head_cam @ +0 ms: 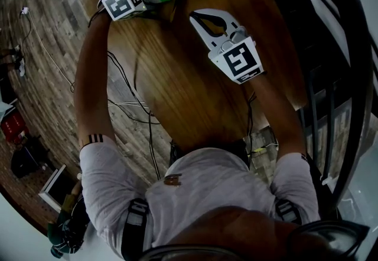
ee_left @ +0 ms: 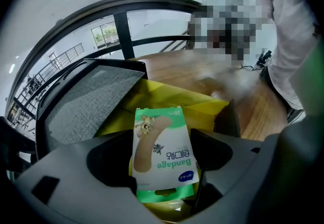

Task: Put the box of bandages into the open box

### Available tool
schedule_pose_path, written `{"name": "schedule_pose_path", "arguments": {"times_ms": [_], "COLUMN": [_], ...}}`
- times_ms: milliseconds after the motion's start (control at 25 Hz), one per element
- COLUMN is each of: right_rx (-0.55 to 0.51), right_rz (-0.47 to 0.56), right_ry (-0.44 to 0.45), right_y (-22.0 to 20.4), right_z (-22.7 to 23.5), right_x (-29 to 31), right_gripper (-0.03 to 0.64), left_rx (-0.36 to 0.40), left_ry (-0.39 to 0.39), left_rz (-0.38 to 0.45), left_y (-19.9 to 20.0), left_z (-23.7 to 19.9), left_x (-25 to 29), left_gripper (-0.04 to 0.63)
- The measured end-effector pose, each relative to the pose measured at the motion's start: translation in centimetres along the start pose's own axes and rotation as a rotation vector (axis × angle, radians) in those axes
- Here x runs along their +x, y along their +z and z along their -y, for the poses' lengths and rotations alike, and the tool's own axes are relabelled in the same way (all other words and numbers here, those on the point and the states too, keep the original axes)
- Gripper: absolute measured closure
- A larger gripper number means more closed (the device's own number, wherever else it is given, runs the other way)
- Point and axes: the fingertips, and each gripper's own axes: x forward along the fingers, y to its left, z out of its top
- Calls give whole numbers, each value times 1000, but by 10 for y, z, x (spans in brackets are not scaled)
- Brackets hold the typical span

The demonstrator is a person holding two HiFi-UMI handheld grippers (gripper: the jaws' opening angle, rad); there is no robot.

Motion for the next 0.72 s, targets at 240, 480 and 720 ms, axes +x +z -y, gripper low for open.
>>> {"name": "schedule_pose_path", "arguments": {"times_ms": [240, 480, 720], "right_rx": [4, -4, 1], "right_rz": [-2, -7, -3], "right_ry": [3, -1, 0], "right_y": [-2, -4, -4], "right_z": [-2, 3, -1], "right_x": [2, 0, 2], "right_gripper": [584, 584, 584], "left_rx": [-32, -29, -40], "left_ry": [-11, -3, 12], "left_rz": [-3, -11, 1], "left_y": [-4, -3, -5], "left_z": [0, -4, -3], "left_x": [0, 3, -1], "left_gripper": [225, 225, 225]}}
